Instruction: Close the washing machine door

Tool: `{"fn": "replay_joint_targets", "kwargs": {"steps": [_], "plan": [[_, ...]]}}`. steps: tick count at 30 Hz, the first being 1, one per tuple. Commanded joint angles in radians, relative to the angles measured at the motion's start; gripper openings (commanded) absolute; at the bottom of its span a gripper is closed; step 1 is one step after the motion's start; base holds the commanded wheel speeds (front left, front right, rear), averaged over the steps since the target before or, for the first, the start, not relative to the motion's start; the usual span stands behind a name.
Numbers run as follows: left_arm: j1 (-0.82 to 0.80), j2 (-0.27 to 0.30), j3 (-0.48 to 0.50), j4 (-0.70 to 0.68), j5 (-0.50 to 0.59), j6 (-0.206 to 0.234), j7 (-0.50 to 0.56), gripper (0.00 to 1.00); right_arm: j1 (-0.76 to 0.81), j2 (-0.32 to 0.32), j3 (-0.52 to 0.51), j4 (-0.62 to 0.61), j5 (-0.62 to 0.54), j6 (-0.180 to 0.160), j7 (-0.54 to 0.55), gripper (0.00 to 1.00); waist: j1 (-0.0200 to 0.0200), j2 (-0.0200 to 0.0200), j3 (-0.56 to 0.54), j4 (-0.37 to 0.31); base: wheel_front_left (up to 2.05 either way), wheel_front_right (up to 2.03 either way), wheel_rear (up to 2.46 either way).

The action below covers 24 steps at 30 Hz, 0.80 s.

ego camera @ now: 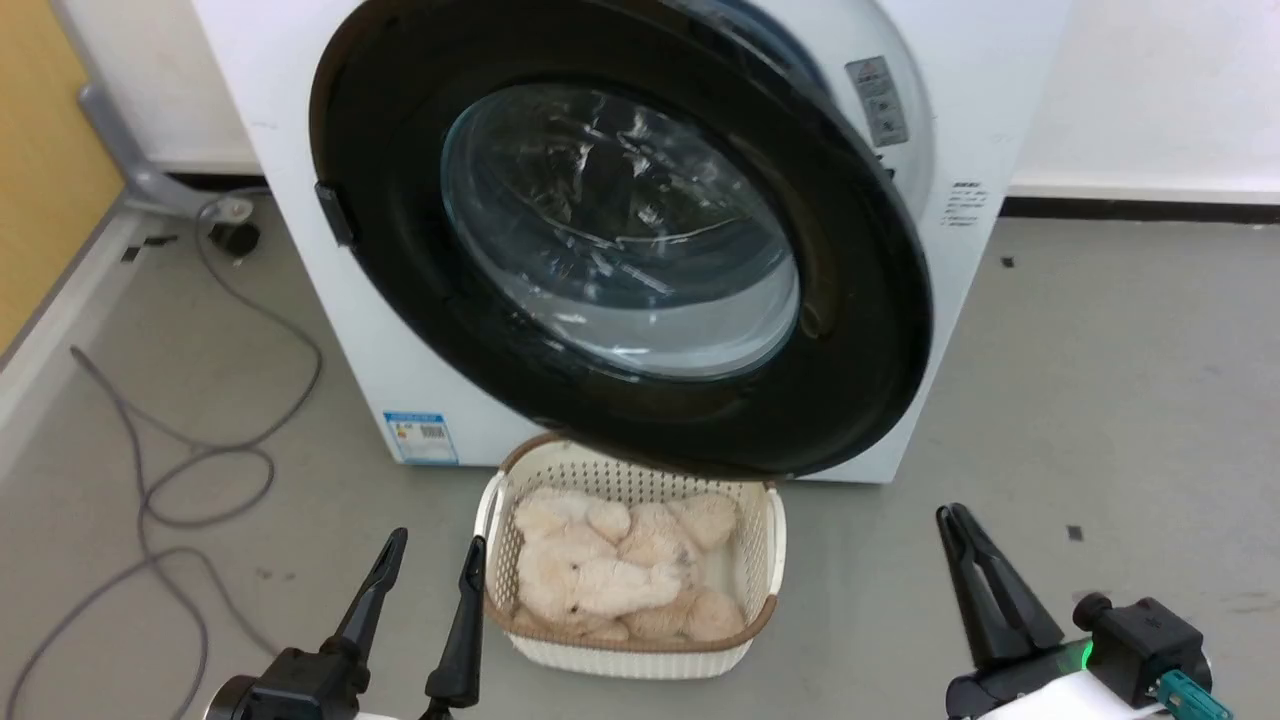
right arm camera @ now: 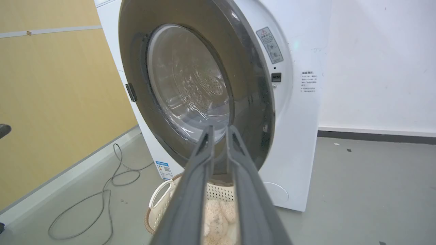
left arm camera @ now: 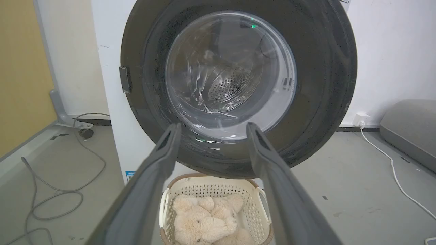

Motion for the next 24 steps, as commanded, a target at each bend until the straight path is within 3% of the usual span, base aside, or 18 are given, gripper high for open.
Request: {"fn": "replay_joint_targets", "kwargs": {"steps": [1, 6, 13, 24], "plan": [[-0.011, -0.008, 0.008, -0.001, 0.015, -0.008, -0.005, 1.0, -0.019, -0.027, 0.017, -0.011, -0.01, 0.001, -0.004, 0.0, 0.0001, -0.0001, 0.028, 0.019, 0.0, 0.0, 0.0], [-0.042, -0.027, 0.016, -0.004, 0.023, -0.019, -0.005, 1.0, -0.081, -0.094, 0.073, -0.012, -0.014, 0.001, -0.001, 0.0, 0.0001, -0.0001, 0.08, 0.054, 0.0, 0.0, 0.0], [-0.108, -0.049, 0.018, -0.008, 0.02, -0.035, -0.005, 1.0, -0.309, -0.265, 0.166, 0.027, 0.051, 0.001, 0.062, 0.0, 0.0001, -0.0001, 0.192, 0.114, 0.0, 0.0, 0.0], [-0.183, -0.061, 0.001, -0.02, 0.013, -0.045, -0.005, 1.0, -0.587, -0.417, 0.168, 0.167, 0.169, 0.001, 0.13, 0.0, 0.0001, -0.0001, 0.319, 0.171, 0.0, 0.0, 0.0]]}}
